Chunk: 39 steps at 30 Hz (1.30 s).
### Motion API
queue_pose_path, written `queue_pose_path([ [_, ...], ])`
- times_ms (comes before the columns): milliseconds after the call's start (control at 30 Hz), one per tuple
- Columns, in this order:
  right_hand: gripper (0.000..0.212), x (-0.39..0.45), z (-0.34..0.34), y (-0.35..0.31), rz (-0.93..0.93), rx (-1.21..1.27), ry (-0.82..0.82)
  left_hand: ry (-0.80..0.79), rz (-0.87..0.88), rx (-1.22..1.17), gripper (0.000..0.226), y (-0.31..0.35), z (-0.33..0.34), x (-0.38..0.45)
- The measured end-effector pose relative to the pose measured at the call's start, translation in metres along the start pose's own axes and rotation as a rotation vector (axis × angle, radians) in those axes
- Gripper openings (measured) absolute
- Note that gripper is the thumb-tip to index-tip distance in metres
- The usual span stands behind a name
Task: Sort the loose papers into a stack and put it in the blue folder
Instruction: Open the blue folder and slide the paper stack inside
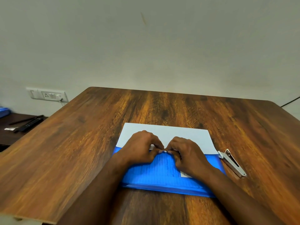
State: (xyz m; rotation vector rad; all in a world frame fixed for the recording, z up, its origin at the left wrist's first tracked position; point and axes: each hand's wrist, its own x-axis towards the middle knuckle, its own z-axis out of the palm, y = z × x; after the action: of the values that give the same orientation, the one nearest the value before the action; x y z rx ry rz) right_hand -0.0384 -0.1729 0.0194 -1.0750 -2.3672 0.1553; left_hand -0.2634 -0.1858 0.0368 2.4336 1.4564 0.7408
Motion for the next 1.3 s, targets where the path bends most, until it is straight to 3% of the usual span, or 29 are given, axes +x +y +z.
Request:
queue_pose_path([
  [500,0.016,0.0,0.001,0.003,-0.128,-0.086,-0.027,-0.079,0.063,0.079,0.029,0.013,-0.003,0.002],
  [833,0.021,-0.004,0.004,0.004,-0.091,-0.026,0.021,0.033,-0.011,-0.087,0.026,0.005,0.009,-0.002],
  [967,0.021,-0.006,0.001,0.004,-0.044,0.032,0.044,0.096,-0.082,-0.148,0.021,0.0,0.014,-0.004],
  [1133,0.021,-0.007,-0.003,0.007,0.036,0.052,0.071,0.247,-0.205,0.003,0.015,-0.005,0.014,-0.004],
  [1233,0.025,-0.005,-0.006,0.021,0.148,0.007,0.153,0.421,-0.371,0.085,0.029,-0.012,0.007,-0.006],
  [1300,0.03,-0.005,-0.014,0.032,0.267,-0.048,0.21,0.451,-0.518,0.145,0.046,-0.02,0.003,-0.009],
])
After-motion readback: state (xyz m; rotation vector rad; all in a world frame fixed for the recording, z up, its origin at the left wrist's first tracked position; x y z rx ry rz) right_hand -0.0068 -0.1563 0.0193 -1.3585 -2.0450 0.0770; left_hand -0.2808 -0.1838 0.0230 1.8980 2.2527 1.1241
